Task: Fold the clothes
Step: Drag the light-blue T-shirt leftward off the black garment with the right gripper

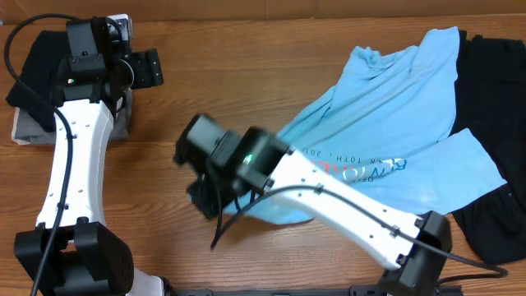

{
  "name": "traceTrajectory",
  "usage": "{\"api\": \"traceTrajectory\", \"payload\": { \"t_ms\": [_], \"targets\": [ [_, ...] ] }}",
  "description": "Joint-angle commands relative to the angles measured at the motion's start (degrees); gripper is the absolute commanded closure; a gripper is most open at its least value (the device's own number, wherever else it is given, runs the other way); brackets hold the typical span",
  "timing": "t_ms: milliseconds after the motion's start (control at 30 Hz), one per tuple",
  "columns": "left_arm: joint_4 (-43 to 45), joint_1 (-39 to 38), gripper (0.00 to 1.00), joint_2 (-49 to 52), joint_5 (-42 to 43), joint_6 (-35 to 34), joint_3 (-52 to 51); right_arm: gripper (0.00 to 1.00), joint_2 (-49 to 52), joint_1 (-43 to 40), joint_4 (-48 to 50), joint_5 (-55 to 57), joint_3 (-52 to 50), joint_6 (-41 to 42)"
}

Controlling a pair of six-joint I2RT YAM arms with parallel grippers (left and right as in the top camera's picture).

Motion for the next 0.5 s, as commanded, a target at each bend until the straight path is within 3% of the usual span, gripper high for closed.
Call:
{"api": "traceTrajectory", "payload": {
  "t_ms": [0,233,467],
  "targets": [
    [0.6,0.3,0.14,-0.1,-0.6,1.1,1.7,0.96,-1.0,3.9,-0.7,-2.5,-3.4,-1.5],
    [0.7,0.3,0.13,-0.1,-0.5,1.1,1.7,0.96,-1.2,6.3,-1.2,-2.4,-6.7,-0.9],
    [1.9,0.2,0.11,-0.1,-0.1,1.1,1.7,0.96,-5.8,2.5,-4.3,6.8,-6.1,7.4]
  ]
}}
